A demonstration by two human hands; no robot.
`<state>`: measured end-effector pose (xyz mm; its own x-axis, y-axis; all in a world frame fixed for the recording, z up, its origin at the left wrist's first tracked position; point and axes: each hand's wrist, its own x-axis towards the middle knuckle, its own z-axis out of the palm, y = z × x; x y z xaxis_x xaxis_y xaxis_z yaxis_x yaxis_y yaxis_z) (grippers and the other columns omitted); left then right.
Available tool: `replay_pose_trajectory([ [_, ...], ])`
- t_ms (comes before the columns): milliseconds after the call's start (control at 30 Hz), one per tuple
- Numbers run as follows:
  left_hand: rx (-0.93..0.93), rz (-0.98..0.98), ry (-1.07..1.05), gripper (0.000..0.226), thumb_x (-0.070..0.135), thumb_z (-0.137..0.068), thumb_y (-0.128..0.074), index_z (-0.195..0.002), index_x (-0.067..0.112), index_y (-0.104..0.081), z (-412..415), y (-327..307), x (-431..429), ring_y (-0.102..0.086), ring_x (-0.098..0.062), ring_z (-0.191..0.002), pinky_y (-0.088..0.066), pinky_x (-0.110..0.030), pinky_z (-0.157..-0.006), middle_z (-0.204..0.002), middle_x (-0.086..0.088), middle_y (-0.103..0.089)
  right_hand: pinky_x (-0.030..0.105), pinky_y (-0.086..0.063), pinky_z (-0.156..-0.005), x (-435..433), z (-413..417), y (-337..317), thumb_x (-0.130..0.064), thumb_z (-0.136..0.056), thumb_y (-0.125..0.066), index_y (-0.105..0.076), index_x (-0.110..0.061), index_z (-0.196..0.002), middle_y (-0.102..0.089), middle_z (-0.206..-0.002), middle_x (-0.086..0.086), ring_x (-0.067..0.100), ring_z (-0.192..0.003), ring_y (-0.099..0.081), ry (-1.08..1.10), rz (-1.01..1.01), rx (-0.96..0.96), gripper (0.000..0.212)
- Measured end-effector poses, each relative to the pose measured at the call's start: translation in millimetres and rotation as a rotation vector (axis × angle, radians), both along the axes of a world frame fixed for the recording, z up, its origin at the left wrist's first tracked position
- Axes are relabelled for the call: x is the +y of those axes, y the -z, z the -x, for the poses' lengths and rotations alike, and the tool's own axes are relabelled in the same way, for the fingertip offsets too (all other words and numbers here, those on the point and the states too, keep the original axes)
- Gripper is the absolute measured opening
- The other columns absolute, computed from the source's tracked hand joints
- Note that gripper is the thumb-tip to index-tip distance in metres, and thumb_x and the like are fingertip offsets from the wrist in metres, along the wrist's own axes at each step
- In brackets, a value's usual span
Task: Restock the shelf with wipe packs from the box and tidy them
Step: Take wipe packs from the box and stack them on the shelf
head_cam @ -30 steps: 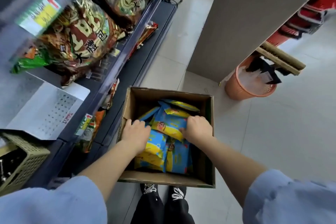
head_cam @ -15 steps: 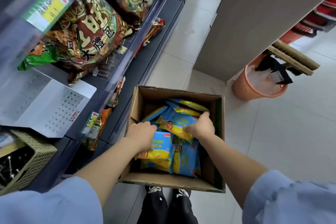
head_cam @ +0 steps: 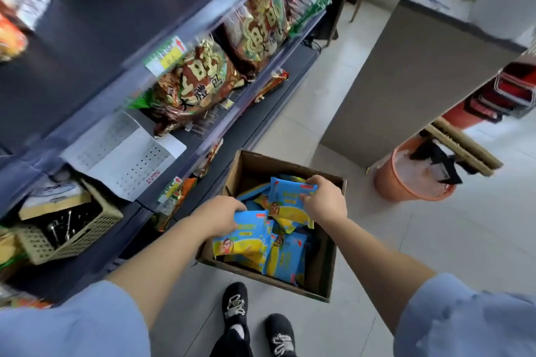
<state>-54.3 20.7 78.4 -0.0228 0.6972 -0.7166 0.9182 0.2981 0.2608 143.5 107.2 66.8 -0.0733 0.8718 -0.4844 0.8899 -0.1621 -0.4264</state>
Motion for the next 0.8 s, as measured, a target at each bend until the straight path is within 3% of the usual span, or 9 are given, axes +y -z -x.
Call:
replay_pose_trajectory([
  [133,-0.032,-0.132,-0.298,0.047,0.015,-0.086,-0.068,-0.130,0.028,-0.058,11.6,-35.0,-17.0,-0.056,-0.016,-0.116,-0.046,-0.029,-0.094,-0.132,0.001,-0.058,0.032,-0.047,-0.075,-1.0,7.5,-40.9,-0.023,-0.091,-0.059,-0.050,-0.026,-0.131,-0.064,-0.118,0.002,0.025,-0.107,-0.060,-0.163,-0.126,0.007,0.041],
  [233,-0.029,-0.294,-0.562,0.041,0.015,-0.076,-0.079,-0.114,0.023,-0.066,16.7,-66.3,-32.7,-0.061,-0.015,-0.101,-0.050,-0.028,-0.084,-0.117,0.002,-0.066,0.031,-0.039,-0.067,-1.7,16.6,-72.7,-0.022,-0.091,-0.061,-0.044,-0.022,-0.131,-0.064,-0.113,0.006,0.028,-0.103,-0.060,-0.253,-0.172,0.041,0.043],
  [333,-0.024,-0.438,-0.758,0.031,0.013,-0.070,-0.083,-0.089,0.021,-0.061,22.7,-97.4,-50.8,-0.059,-0.016,-0.085,-0.046,-0.027,-0.070,-0.099,0.000,-0.065,0.032,-0.042,-0.068,-3.6,28.3,-100.1,-0.024,-0.090,-0.063,-0.049,-0.022,-0.122,-0.065,-0.108,0.005,0.026,-0.096,-0.060,-0.336,-0.194,0.096,0.034],
  [400,-0.015,-0.532,-0.863,0.026,0.013,-0.070,-0.082,-0.083,0.021,-0.061,27.2,-116.4,-63.9,-0.059,-0.017,-0.084,-0.043,-0.026,-0.068,-0.097,-0.002,-0.067,0.032,-0.044,-0.067,-7.2,38.5,-117.9,-0.025,-0.090,-0.063,-0.053,-0.023,-0.119,-0.065,-0.105,0.004,0.024,-0.090,-0.059,-0.386,-0.220,0.130,0.031],
  [533,-0.017,-0.674,-1.039,0.017,0.016,-0.076,-0.080,-0.087,0.022,-0.068,37.0,-151.9,-92.5,-0.061,-0.019,-0.093,-0.049,-0.030,-0.075,-0.106,-0.004,-0.066,0.032,-0.046,-0.065,-17.5,62.0,-150.9,-0.027,-0.091,-0.062,-0.054,-0.024,-0.118,-0.065,-0.107,0.002,0.023,-0.089,-0.059,-0.489,-0.239,0.181,0.028],
  [633,0.009,-0.720,-1.085,0.022,0.019,-0.078,-0.078,-0.099,0.020,-0.072,46.3,-176.2,-116.7,-0.057,-0.015,-0.094,-0.044,-0.027,-0.074,-0.114,-0.002,-0.064,0.033,-0.046,-0.064,-28.1,81.4,-174.5,-0.028,-0.091,-0.063,-0.054,-0.025,-0.117,-0.065,-0.107,0.003,0.022,-0.086,-0.058,-0.554,-0.249,0.228,0.028],
  [800,0.005,-0.793,-1.128,0.021,0.021,-0.077,-0.079,-0.098,0.021,-0.075,65.1,-216.6,-160.0,-0.058,-0.016,-0.101,-0.042,-0.027,-0.075,-0.116,0.000,-0.066,0.028,-0.043,-0.067,-52.7,111.8,-212.5,-0.025,-0.089,-0.066,-0.056,-0.025,-0.119,-0.065,-0.106,0.001,0.019,-0.084,-0.056,-0.625,-0.302,0.344,0.032],
])
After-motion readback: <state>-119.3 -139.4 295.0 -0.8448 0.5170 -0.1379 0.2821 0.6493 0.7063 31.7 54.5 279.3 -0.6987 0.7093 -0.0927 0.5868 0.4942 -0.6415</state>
